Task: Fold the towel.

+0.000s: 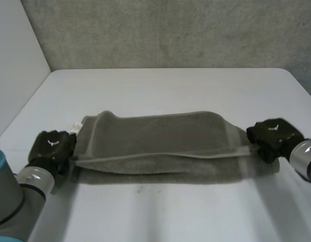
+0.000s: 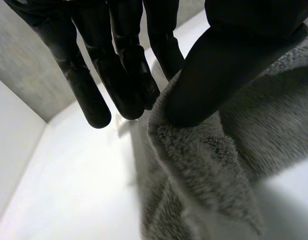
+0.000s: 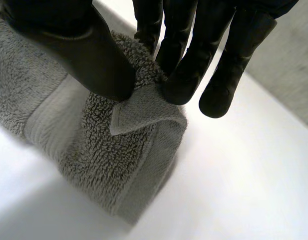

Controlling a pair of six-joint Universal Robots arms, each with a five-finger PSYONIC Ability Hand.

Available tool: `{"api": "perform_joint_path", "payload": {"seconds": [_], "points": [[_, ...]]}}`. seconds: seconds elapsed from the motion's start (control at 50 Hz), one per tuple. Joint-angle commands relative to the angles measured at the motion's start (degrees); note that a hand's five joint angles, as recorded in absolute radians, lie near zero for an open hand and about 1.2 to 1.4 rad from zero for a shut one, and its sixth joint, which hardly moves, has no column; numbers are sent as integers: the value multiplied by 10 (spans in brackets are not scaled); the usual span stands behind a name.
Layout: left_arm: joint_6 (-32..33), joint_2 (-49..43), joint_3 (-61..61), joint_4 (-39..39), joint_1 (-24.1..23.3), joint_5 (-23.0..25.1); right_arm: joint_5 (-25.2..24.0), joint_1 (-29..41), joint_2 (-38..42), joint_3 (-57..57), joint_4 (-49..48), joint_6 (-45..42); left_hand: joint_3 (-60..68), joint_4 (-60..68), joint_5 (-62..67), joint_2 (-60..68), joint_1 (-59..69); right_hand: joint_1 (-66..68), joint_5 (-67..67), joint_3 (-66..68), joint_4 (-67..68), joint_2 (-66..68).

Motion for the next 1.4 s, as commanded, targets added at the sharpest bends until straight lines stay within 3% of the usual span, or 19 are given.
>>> {"api": "perform_joint_path", "payload": {"seconds": [0.02, 0.14, 0.22, 0.28, 0.4, 0.44, 0.5, 0.54, 0.72, 0.82, 0.88, 0.9, 0.98, 1.08, 1.16, 1.2, 1.32, 1.4], "points": [[47, 86, 32, -93, 12, 20, -2, -2, -84, -41, 93, -6, 105, 104, 116, 104, 128, 49, 35, 31, 33, 49], [101, 141, 94, -249, 22, 55, -7, -6, -128, -113, 238, -35, 105, 104, 116, 104, 128, 49, 35, 31, 33, 49], [122, 133, 130, -352, 47, 58, 1, -3, -119, -143, 318, -107, 105, 104, 116, 104, 128, 49, 35, 31, 33, 49], [122, 87, 143, -372, 53, 59, 10, -1, -81, -156, 337, -143, 105, 104, 116, 104, 128, 49, 35, 31, 33, 49], [122, -7, 173, -362, 53, 60, 38, 5, 7, -177, 337, -144, 105, 104, 116, 104, 128, 49, 35, 31, 33, 49], [122, -74, 207, -352, 52, 60, 69, 27, 65, -207, 336, -144, 105, 104, 116, 104, 128, 49, 35, 31, 33, 49], [122, -103, 231, -347, 51, 59, 89, 47, 98, -232, 336, -144, 105, 104, 116, 104, 128, 49, 35, 31, 33, 49], [118, -150, 283, -334, 49, 59, 116, 78, 154, -297, 330, -142, 105, 104, 116, 104, 128, 49, 35, 31, 33, 49], [102, -218, 467, -295, 37, 58, 124, 100, 242, -508, 267, -80, 105, 104, 116, 104, 128, 49, 35, 31, 33, 49], [18, -253, 660, -185, 22, 58, 122, 129, 277, -723, 159, -10, 105, 104, 116, 104, 128, 49, 35, 31, 33, 49], [-14, -257, 702, -149, 22, 59, 124, 136, 278, -759, 104, 8, 105, 104, 116, 104, 128, 49, 35, 31, 33, 49], [-51, -258, 733, -113, 21, 59, 127, 140, 275, -779, 44, 30, 105, 104, 116, 104, 128, 49, 35, 31, 33, 49], [-165, -254, 769, -50, 22, 51, 131, 137, 244, -754, -98, 82, 105, 104, 116, 104, 128, 49, 35, 31, 33, 49], [-213, -245, 727, -67, 22, 52, 118, 136, 235, -707, -55, 82, 105, 104, 116, 104, 128, 49, 35, 31, 33, 49], [-208, -228, 662, -83, 24, 55, 100, 136, 238, -665, 11, 81, 105, 104, 116, 104, 128, 49, 35, 31, 33, 49], [-205, -220, 619, -83, 26, 59, 91, 131, 236, -591, 50, 72, 105, 104, 116, 104, 128, 49, 35, 31, 33, 49], [-184, -212, 458, -64, 31, 74, 77, 115, 233, -465, 39, 39, 105, 104, 116, 104, 128, 49, 35, 31, 33, 49], [-121, -225, 354, -36, 33, 95, 67, 108, 243, -365, 0, 2, 105, 104, 116, 104, 128, 49, 35, 31, 33, 49]]}}
